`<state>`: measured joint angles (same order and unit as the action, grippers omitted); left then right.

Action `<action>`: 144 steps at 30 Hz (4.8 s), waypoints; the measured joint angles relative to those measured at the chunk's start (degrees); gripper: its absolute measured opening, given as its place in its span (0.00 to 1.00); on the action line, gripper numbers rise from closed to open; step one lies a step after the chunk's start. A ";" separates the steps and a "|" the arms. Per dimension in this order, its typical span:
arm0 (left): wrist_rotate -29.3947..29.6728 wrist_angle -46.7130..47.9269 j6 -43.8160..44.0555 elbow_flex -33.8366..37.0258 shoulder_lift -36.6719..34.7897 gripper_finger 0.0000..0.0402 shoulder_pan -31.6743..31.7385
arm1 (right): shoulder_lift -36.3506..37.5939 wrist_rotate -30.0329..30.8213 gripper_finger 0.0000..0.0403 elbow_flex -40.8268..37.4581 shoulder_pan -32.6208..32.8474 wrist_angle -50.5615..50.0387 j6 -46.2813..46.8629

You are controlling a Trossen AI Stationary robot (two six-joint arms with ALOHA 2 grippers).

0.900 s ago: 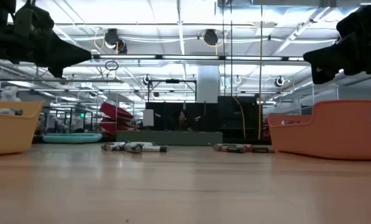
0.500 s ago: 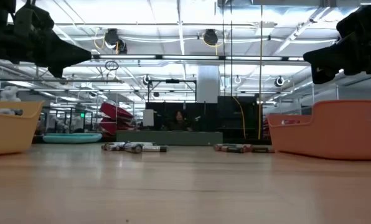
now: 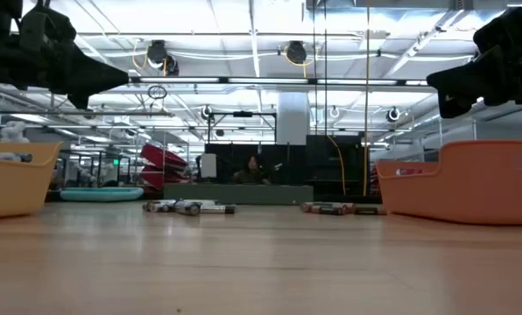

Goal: Sort batteries

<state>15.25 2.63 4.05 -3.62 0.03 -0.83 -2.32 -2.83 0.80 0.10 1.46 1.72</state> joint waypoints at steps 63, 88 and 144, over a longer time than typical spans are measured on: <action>1.09 -0.91 7.78 0.00 0.09 0.14 -0.01 | 0.00 10.43 0.00 0.02 0.00 14.00 17.04; 3.86 -4.98 -0.75 1.87 0.11 0.14 -0.01 | 0.00 19.28 0.00 0.02 -0.02 15.46 9.44; 8.33 -12.63 -0.89 2.10 0.22 0.14 -0.03 | -50.68 11.62 0.05 30.07 -5.39 13.05 2.48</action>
<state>23.57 -10.00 3.16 -1.52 0.25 -0.86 -53.01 8.79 30.87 -5.29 14.51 4.20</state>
